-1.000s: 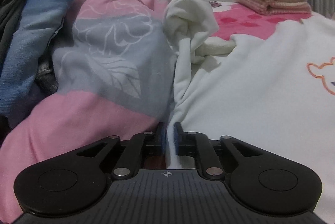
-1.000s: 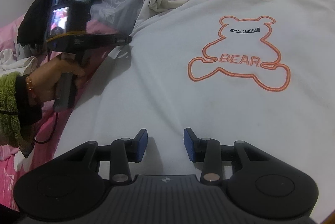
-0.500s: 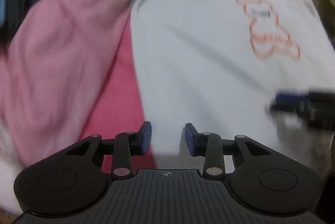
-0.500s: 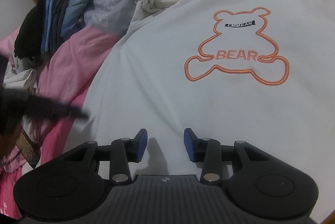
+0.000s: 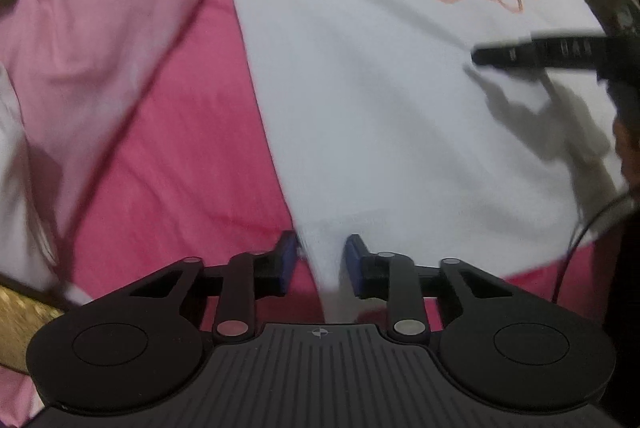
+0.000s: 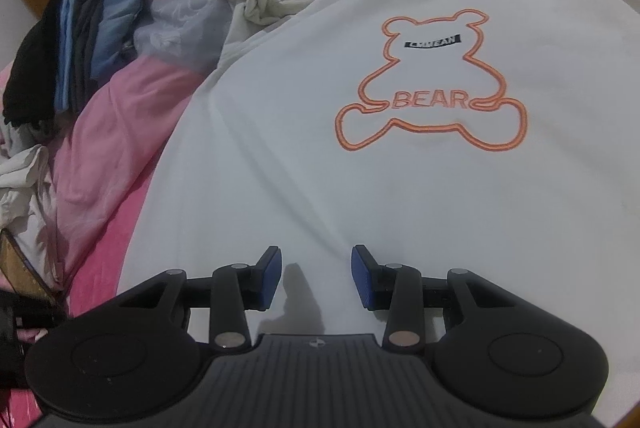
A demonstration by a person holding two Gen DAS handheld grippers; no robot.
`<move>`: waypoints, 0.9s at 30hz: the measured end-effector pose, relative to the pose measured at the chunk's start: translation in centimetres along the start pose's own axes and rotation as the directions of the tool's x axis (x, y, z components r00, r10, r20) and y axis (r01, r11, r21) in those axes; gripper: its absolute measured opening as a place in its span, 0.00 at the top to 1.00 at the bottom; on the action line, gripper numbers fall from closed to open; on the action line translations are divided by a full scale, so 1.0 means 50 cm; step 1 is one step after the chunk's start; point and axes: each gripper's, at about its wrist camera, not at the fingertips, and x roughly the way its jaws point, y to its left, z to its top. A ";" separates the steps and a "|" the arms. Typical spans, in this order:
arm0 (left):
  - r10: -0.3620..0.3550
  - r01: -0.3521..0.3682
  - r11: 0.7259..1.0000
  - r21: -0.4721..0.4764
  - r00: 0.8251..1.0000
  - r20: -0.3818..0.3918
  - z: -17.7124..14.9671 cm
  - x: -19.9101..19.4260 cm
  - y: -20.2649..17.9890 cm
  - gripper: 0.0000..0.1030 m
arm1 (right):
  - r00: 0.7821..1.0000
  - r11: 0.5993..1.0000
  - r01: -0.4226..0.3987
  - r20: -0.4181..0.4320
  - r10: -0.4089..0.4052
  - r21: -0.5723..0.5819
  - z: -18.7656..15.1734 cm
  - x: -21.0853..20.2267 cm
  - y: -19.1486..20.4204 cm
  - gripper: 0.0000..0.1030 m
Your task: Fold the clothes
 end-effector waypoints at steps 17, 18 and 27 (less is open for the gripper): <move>-0.044 0.047 0.991 -0.122 0.999 0.027 -0.057 -0.026 0.053 0.98 | 0.997 0.987 0.074 0.022 -0.071 -0.141 -0.025 -0.020 0.067 0.60; -0.041 0.045 0.992 -0.119 0.999 0.030 -0.058 -0.026 0.054 0.98 | 0.997 0.984 0.074 0.000 -0.075 -0.162 -0.037 -0.018 0.079 0.60; -0.028 0.031 0.991 -0.130 0.999 0.024 -0.079 -0.025 0.089 1.00 | 0.978 0.959 0.045 -0.184 -0.100 -0.279 -0.155 -0.031 0.183 0.61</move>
